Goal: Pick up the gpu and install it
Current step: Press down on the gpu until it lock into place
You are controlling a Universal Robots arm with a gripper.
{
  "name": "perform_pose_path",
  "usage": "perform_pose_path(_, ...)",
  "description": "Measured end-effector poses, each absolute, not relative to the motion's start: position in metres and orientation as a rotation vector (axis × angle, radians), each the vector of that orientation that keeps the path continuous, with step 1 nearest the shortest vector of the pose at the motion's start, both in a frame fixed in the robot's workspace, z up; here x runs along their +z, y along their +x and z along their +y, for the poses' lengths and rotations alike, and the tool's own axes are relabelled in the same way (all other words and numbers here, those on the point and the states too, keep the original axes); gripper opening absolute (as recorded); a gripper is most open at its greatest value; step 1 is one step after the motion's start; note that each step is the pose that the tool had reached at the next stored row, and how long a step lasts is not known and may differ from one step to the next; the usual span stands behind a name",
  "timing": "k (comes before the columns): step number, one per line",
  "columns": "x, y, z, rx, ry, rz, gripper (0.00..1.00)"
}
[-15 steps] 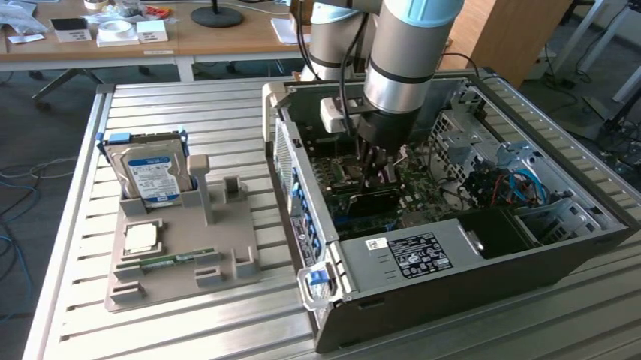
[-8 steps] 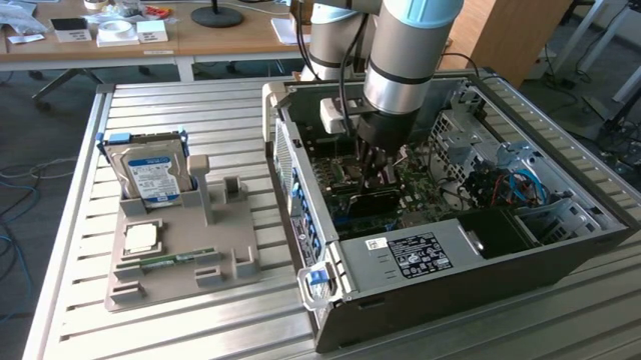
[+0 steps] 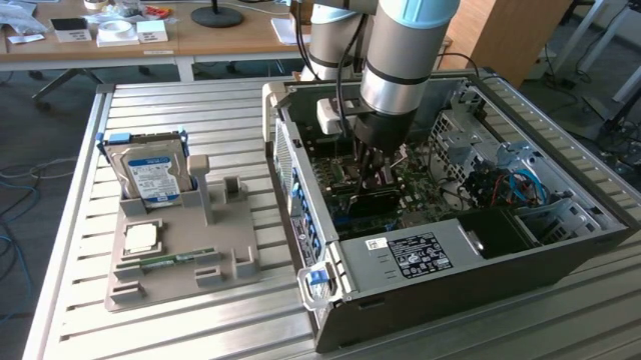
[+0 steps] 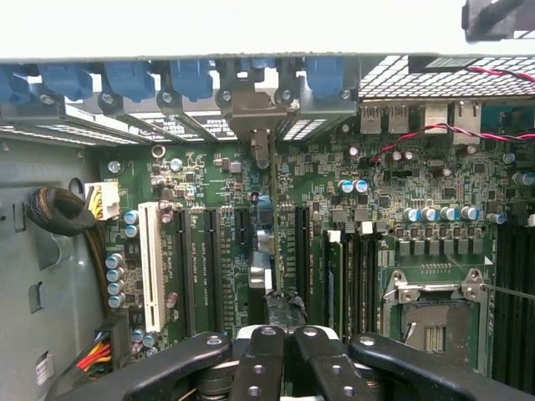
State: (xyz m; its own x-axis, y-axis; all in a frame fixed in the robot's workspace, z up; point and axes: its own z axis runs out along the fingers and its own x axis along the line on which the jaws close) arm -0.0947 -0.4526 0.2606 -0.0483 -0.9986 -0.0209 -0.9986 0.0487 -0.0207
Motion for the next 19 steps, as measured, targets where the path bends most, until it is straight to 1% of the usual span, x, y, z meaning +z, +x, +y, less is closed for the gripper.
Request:
perform_pose_path(7, 0.261, -0.095, -0.452, 0.0, -2.146, 2.253, 0.11)
perform_pose_path(19, 0.28, -0.091, -0.453, -0.001, -2.143, 2.257, 0.11)
